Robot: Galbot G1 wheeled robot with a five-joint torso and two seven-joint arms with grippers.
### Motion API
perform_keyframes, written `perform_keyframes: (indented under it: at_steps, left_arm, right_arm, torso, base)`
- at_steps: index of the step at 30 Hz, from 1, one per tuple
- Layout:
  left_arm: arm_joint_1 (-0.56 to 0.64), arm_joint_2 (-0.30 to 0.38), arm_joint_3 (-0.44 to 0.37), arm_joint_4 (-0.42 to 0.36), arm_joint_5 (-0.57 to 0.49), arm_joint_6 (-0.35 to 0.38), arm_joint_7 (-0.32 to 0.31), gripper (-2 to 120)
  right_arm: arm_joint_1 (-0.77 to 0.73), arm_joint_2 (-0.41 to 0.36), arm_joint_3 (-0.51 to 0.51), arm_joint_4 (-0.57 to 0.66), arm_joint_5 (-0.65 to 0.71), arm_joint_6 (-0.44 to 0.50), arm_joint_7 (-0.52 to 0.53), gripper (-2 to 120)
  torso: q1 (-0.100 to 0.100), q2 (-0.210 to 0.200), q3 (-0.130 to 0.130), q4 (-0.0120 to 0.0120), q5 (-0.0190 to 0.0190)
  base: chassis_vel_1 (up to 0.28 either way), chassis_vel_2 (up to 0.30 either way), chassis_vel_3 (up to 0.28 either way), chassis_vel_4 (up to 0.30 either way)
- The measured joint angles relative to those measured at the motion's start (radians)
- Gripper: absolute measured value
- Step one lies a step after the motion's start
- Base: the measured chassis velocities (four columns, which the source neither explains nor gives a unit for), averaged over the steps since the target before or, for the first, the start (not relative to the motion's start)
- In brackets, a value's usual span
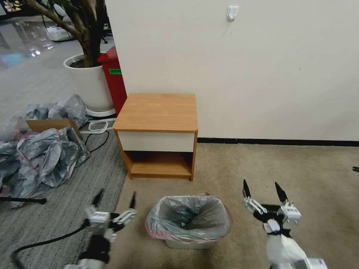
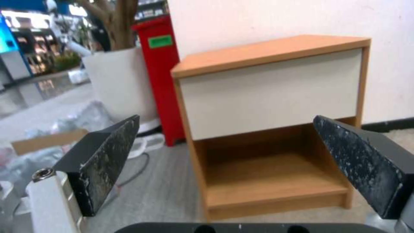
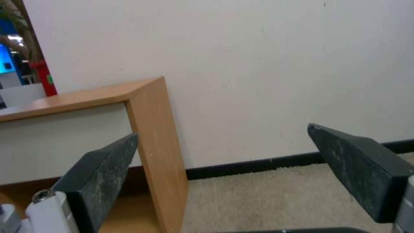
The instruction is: Pick up the garbage bag from the table and place it over the trash can.
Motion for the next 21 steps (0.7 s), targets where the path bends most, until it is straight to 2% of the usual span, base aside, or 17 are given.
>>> perform_keyframes:
  at_steps: [6,21]
  left_arm:
    - [-0.003,-0.006,0.016,-0.018,-0.002,0.02,0.001,100]
    - [-0.008,-0.006,0.025,-0.019,-0.002,0.032,-0.001,100]
  right_arm:
    - [-0.01,0.0,0.01,-0.036,-0.004,0.021,-0.001,100]
    - [-0.008,0.0,0.009,-0.037,-0.006,0.018,-0.001,100]
  torso:
    - [0.0,0.0,0.0,-0.0001,0.0]
    - [0.0,0.0,0.0,-0.0001,0.0]
  base:
    - [0.0,0.0,0.0,0.0]
    - [0.0,0.0,0.0,0.0]
